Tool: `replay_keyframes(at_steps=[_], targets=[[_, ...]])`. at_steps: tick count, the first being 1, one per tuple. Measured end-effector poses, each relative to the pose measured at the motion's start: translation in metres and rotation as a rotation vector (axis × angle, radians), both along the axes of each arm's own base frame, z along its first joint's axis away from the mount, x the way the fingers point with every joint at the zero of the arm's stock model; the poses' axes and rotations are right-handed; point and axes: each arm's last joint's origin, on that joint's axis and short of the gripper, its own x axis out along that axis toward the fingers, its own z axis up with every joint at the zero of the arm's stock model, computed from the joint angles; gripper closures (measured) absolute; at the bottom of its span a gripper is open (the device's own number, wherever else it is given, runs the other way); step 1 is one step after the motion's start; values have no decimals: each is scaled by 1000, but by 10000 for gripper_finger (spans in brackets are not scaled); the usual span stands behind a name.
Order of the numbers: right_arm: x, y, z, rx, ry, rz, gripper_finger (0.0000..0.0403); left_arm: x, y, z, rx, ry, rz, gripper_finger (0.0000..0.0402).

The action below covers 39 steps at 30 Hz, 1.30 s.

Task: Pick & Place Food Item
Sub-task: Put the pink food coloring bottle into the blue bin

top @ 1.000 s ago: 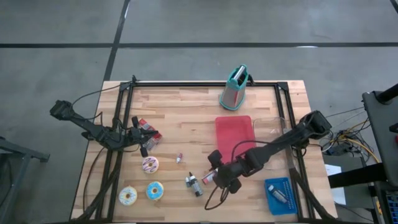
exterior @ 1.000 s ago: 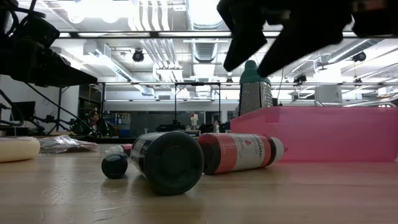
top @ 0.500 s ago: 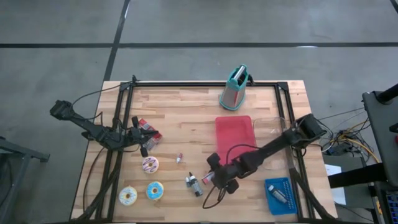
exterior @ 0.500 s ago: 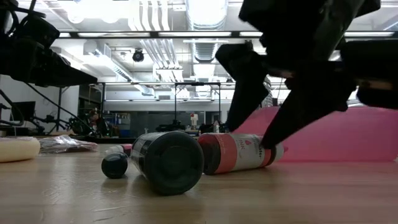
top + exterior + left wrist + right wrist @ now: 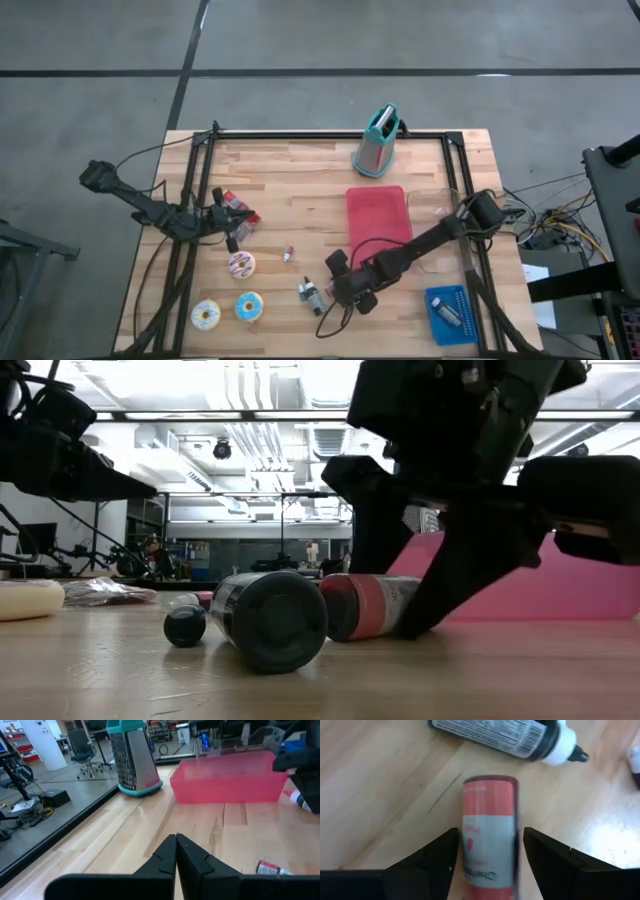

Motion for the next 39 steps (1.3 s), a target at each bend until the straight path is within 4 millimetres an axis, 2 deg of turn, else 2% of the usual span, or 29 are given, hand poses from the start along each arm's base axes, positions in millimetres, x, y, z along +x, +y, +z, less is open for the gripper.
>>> replay_keyframes(at_steps=[10, 19, 23, 33, 39], targets=[[2, 1, 10, -5, 25, -3, 191, 0, 0, -1, 3, 7, 0, 390], [0, 0, 8, 3, 48, 5, 268, 0, 0, -1, 4, 8, 0, 390], [0, 0, 8, 12, 55, 10, 289, 0, 0, -1, 4, 8, 0, 390], [0, 1, 11, 11, 55, 11, 292, 0, 0, -1, 4, 8, 0, 390], [3, 1, 34, 19, -18, -7, 295, 0, 0, -1, 4, 7, 0, 390]])
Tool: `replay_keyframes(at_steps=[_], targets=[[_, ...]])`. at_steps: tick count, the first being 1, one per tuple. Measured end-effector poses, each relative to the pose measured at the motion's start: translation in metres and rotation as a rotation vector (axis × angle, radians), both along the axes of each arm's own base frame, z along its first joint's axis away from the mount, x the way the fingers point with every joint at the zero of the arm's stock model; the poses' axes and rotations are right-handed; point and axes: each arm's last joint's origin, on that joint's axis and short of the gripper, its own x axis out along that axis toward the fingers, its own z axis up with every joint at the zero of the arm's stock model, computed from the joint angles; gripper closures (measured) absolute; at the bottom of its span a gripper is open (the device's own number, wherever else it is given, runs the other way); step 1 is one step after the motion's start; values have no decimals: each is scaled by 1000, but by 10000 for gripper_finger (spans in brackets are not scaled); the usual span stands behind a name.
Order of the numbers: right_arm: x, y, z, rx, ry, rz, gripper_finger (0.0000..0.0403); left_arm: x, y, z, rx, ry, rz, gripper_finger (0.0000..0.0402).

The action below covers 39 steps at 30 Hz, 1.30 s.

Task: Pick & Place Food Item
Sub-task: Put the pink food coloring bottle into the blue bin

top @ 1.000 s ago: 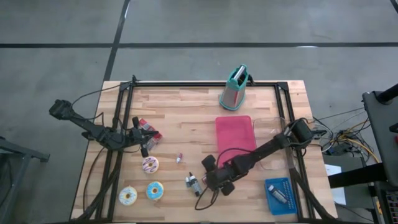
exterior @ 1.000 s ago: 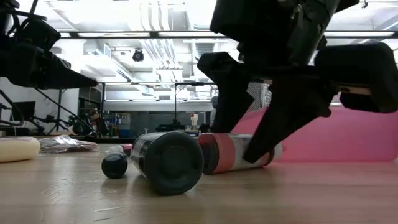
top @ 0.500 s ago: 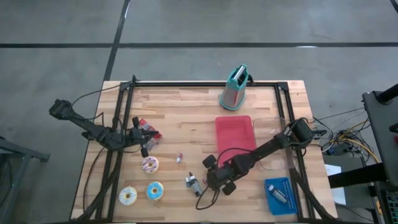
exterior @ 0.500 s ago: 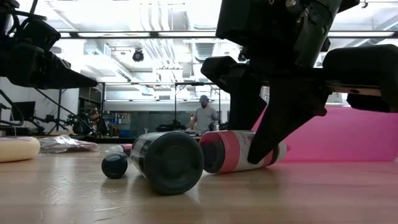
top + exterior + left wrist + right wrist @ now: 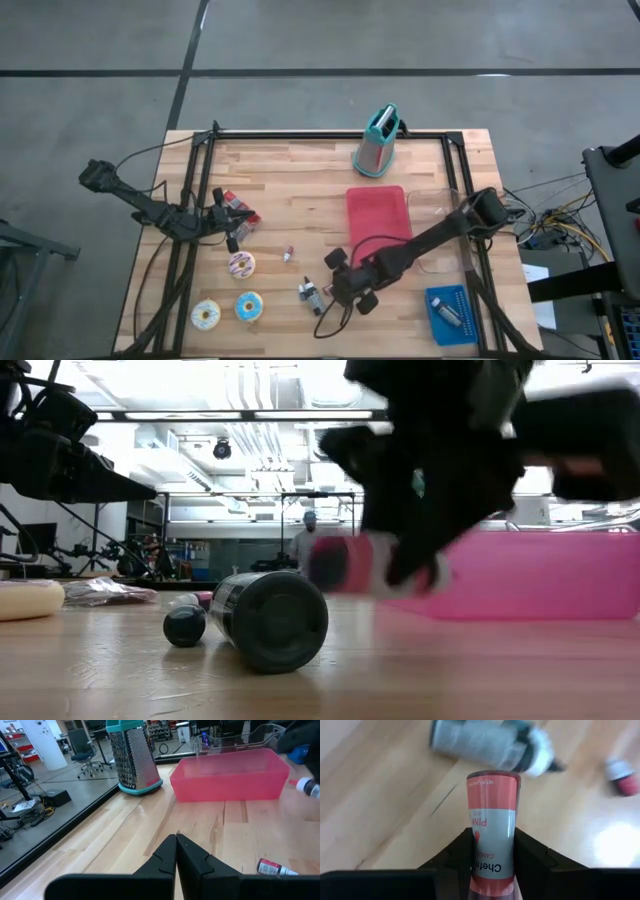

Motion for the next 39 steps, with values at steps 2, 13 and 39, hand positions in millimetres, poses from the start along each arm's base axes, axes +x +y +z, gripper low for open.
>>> replay_keyframes(at_steps=[2, 13, 39], targets=[[1, 0, 11, 17, -36, -50, 295, 0, 0, 0, 0, 1, 0, 390], [8, -1, 89, 173, -190, -420, 296, 0, 0, 0, 2, 3, 1, 390], [-88, 52, 114, 166, 87, -1137, 296, 0, 0, -1, 3, 5, 0, 390]])
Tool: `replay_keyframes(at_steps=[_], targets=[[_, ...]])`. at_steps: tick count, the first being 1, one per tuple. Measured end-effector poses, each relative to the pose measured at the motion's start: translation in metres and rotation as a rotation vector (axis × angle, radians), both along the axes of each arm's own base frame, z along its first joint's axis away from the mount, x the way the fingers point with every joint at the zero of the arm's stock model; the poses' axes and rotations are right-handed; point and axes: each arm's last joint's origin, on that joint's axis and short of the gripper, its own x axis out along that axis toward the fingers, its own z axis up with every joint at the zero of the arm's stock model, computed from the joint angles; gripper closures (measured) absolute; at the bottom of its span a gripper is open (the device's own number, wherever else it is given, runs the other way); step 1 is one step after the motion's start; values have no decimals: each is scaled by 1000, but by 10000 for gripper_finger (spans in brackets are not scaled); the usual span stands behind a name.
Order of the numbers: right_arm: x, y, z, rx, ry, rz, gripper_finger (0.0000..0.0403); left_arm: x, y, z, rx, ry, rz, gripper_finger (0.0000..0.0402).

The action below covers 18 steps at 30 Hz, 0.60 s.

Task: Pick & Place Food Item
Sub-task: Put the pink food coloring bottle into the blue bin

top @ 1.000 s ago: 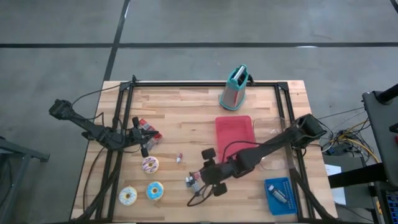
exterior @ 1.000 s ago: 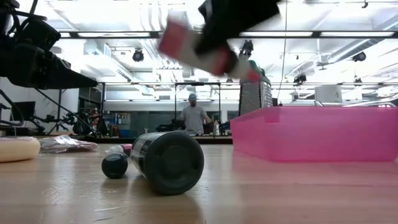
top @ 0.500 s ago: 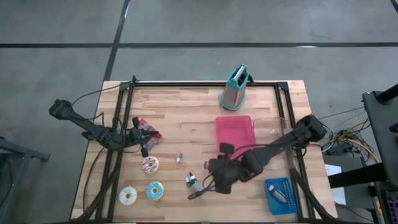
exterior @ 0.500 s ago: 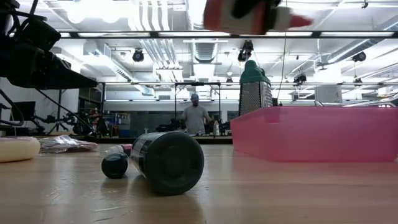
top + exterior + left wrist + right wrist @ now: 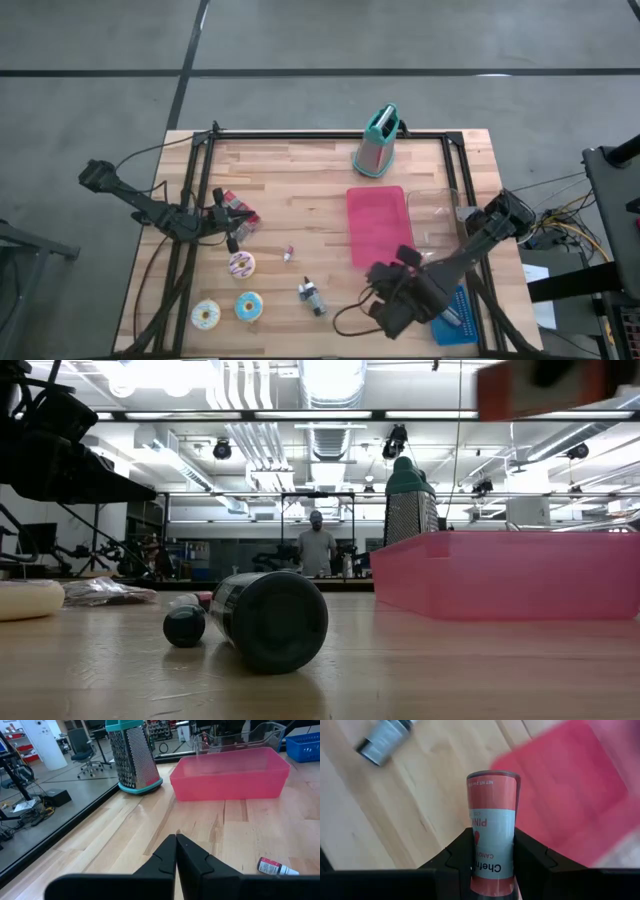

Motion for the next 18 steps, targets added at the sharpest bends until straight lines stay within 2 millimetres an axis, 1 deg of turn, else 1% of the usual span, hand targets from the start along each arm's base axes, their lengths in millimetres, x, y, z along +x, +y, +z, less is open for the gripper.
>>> replay_keyframes(at_steps=[5, 9, 12, 15, 18], targets=[[-23, 18, -1, -4, 24, -20, 296, 0, 0, 0, 0, 0, 0, 390], [-38, 34, -1, 32, -12, -73, 296, 0, 0, 0, 0, 0, 0, 390], [-47, 43, -2, 73, -51, -157, 296, 0, 0, 0, 0, 0, 0, 390], [-55, 49, -4, 134, -78, -301, 296, 0, 0, 0, 0, 0, 0, 390], [-63, 54, -6, 213, -18, -426, 296, 0, 0, 0, 0, 0, 0, 390]])
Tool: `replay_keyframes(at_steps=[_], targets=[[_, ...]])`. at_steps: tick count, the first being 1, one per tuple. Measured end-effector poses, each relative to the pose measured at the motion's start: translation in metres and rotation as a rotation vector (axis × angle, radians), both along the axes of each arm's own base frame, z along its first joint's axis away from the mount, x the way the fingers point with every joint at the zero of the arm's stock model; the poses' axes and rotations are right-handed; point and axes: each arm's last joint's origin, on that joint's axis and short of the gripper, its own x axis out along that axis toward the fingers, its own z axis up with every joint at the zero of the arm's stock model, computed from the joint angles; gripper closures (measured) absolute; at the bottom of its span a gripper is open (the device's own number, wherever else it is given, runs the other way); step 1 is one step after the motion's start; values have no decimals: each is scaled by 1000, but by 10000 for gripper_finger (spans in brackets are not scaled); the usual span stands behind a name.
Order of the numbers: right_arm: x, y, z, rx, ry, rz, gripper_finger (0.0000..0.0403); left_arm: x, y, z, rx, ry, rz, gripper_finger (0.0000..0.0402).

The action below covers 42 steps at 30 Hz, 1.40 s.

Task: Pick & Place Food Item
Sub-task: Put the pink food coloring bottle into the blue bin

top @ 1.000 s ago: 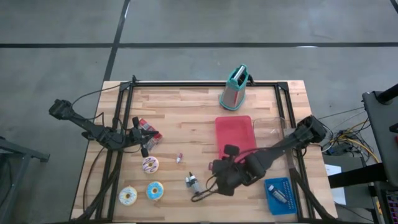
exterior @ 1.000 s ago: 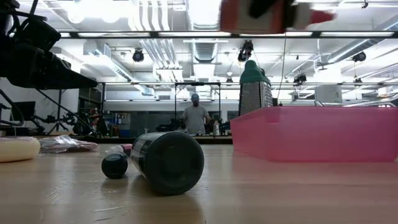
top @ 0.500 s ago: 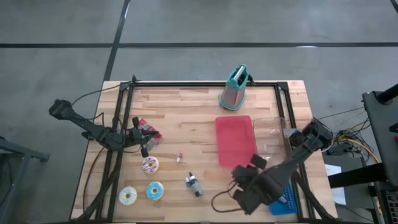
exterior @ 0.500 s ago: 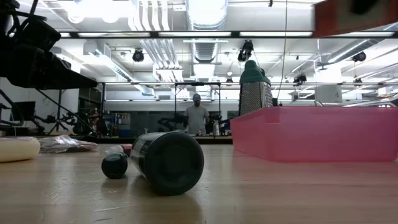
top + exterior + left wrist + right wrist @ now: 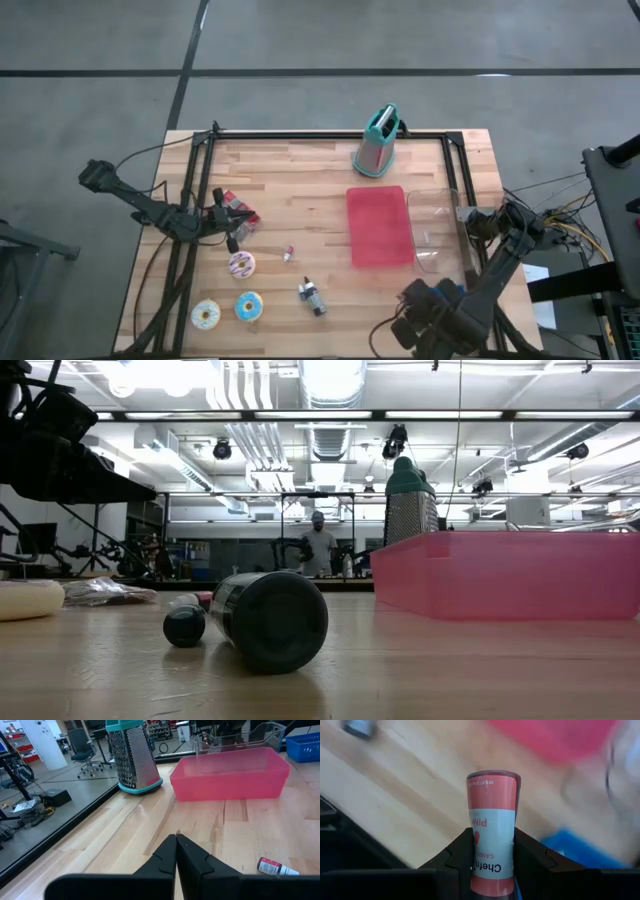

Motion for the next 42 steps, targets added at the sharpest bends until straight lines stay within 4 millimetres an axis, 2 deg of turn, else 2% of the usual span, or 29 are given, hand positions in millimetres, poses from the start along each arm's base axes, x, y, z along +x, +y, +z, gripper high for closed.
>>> replay_keyframes(at_steps=[8, 13, 18, 31, 42], targets=[[-19, 10, -13, 105, 201, 2, 296, 0, 0, 0, 0, 0, 0, 390], [-34, 18, -18, 107, 239, 39, 296, 0, 0, 0, 0, 0, 0, 390], [-46, 24, -19, 105, 228, -24, 296, 0, 0, 0, 0, 0, 0, 390], [-57, 11, -54, -2, 312, -127, 287, 0, 0, 0, 0, 0, 0, 390], [-59, 9, -75, 25, 287, -206, 284, 0, 0, 0, 0, 0, 0, 390]])
